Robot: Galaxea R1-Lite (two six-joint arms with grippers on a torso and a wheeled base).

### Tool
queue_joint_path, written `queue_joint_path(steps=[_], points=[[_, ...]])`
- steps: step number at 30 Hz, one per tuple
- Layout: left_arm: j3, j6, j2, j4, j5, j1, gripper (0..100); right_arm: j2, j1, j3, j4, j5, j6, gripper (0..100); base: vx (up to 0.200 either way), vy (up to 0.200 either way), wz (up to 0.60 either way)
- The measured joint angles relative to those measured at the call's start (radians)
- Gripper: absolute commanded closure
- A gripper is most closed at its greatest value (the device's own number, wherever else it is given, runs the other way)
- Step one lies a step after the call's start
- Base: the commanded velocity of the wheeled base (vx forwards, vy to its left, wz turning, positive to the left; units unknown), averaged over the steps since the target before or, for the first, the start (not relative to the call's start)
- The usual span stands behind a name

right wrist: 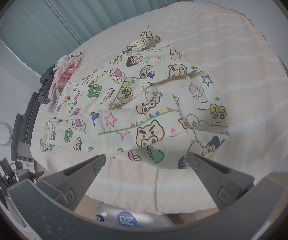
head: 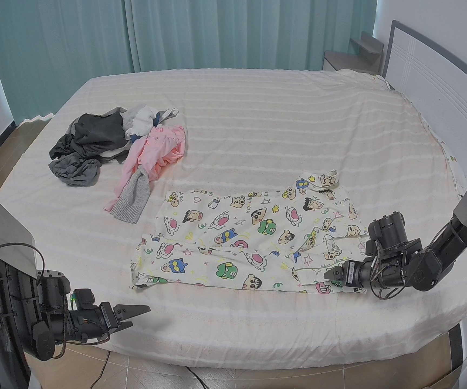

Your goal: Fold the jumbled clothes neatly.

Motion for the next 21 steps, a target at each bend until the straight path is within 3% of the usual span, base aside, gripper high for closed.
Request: queue_joint_path(steps=[5, 8, 21], points=[[0.000, 0.003, 0.002, 0.000, 0.000, 0.000, 0, -0.003, -0.004, 0.018, -0.005, -0.001, -0.006, 0, 0.000, 0.000, 0.00], [0.000, 0.003, 0.002, 0.000, 0.000, 0.000, 0, -0.012, -0.055, 0.025, -0.005, 0.021, -0.054, 0, 0.000, 0.000, 0.00], [0.000, 0.003, 0.002, 0.000, 0.000, 0.000, 0, -0.013, -0.237, 0.137, -0.122, 0.201, -0.575, 0, 0.000, 0.000, 0.00]])
